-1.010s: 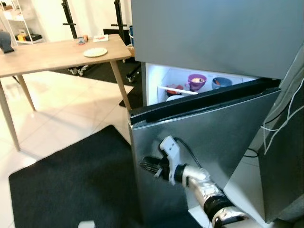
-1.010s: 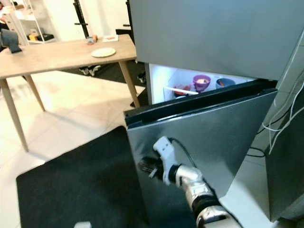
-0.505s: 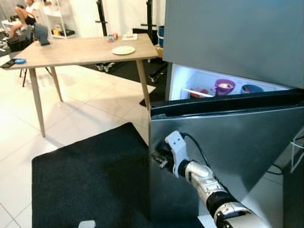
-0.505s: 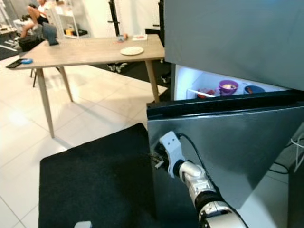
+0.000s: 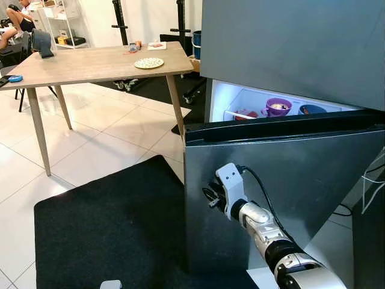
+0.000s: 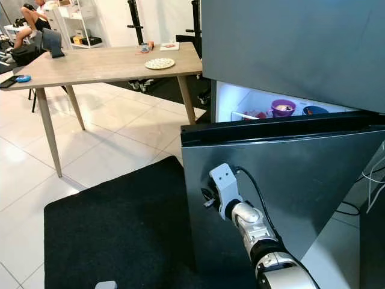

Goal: Restocking fridge

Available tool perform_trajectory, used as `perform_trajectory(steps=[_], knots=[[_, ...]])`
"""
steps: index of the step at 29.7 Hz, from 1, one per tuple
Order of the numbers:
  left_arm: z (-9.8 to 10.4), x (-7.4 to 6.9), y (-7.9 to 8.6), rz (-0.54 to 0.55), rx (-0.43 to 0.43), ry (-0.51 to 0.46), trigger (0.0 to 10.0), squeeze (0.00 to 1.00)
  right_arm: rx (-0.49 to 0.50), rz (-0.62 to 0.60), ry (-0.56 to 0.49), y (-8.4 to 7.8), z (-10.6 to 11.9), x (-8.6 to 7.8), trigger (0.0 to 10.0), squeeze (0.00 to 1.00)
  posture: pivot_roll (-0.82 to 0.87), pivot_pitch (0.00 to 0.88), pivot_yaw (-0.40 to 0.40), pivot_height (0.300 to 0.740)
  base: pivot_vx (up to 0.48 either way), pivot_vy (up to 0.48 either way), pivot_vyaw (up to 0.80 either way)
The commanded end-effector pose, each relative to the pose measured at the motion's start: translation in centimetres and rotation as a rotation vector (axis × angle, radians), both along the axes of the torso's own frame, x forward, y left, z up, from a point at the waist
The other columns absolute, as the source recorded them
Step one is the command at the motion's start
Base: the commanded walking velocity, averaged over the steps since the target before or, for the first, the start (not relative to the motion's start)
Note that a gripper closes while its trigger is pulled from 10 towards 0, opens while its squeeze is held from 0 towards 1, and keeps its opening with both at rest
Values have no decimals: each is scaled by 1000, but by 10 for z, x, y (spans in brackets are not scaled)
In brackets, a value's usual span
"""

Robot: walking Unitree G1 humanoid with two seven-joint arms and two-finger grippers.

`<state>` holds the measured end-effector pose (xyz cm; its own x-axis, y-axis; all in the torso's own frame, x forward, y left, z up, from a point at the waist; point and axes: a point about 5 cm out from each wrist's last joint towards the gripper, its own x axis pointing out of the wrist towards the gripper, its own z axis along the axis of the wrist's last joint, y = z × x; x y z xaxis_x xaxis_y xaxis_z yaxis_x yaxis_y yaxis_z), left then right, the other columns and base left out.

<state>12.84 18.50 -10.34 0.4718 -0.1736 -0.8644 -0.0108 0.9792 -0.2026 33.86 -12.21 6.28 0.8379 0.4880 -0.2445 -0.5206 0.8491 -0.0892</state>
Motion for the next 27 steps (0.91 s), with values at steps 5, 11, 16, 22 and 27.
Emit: perform_trajectory(steps=[5,11,16,22,27], knots=[[-4,-11,-1,-13,-3,41,10000,0,-16,-15,-15,-2,2,2,10000,0,-26,32,16,740,0,0,0],[-4,-11,-2,-19,-5,41,10000,0,-23,-24,-20,-2,2,3,10000,0,-26,32,16,740,165,0,0],[-4,-11,-2,-21,-7,42,10000,0,-24,-28,-22,-2,2,3,10000,0,-24,31,17,740,349,0,0],[-4,-11,-2,-26,-11,41,10000,0,-26,-31,-18,-2,1,3,10000,0,-24,33,17,740,381,0,0],[-4,-11,-2,-30,-11,41,10000,0,-28,-34,-13,-3,-1,1,10000,0,-24,32,20,740,391,0,0]])
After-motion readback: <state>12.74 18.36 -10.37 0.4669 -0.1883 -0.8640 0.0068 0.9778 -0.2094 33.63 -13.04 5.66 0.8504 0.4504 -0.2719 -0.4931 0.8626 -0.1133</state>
